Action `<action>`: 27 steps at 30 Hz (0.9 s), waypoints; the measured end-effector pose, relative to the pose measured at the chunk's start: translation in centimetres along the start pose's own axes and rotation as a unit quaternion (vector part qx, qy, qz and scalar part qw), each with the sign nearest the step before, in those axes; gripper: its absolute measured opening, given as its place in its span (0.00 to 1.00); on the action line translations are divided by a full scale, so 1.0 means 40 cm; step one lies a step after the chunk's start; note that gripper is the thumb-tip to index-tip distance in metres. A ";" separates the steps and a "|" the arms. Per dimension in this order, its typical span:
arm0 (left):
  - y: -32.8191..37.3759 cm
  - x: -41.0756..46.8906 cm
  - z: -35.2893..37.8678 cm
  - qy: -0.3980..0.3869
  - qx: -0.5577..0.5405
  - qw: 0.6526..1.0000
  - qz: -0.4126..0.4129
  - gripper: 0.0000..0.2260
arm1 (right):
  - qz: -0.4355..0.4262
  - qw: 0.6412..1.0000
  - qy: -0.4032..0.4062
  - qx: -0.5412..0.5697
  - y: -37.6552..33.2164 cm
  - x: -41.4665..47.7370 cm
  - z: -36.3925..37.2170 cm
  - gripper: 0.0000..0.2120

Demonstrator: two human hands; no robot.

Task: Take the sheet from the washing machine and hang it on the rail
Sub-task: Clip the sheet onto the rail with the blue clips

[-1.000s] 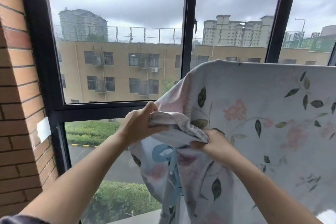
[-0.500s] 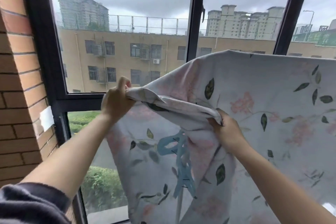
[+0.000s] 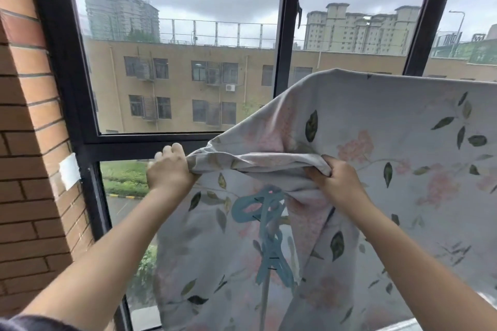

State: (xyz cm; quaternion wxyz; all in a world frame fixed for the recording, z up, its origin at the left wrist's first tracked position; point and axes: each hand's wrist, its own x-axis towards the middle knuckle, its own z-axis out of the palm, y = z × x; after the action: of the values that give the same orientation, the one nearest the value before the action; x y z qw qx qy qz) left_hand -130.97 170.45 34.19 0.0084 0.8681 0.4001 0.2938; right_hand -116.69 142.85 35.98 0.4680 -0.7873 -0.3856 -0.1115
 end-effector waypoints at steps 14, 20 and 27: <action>0.123 -0.183 0.038 -0.379 -0.370 0.847 0.041 0.47 | 0.093 0.962 -0.072 0.248 -0.016 -0.006 0.047 0.22; 0.178 -0.222 0.054 -0.326 -0.274 0.902 0.069 0.46 | 0.036 0.958 -0.006 0.285 -0.018 -0.010 0.059 0.08; 0.177 -0.229 0.055 -0.246 -0.272 0.928 0.059 0.34 | 0.027 0.957 0.032 0.288 0.002 -0.008 0.063 0.09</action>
State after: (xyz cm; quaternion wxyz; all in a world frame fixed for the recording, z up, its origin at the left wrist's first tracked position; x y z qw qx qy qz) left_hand -129.62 159.72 29.52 0.3248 0.8996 0.2379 0.1690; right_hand -117.31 144.74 34.40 0.6901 -0.6252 -0.3644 -0.0079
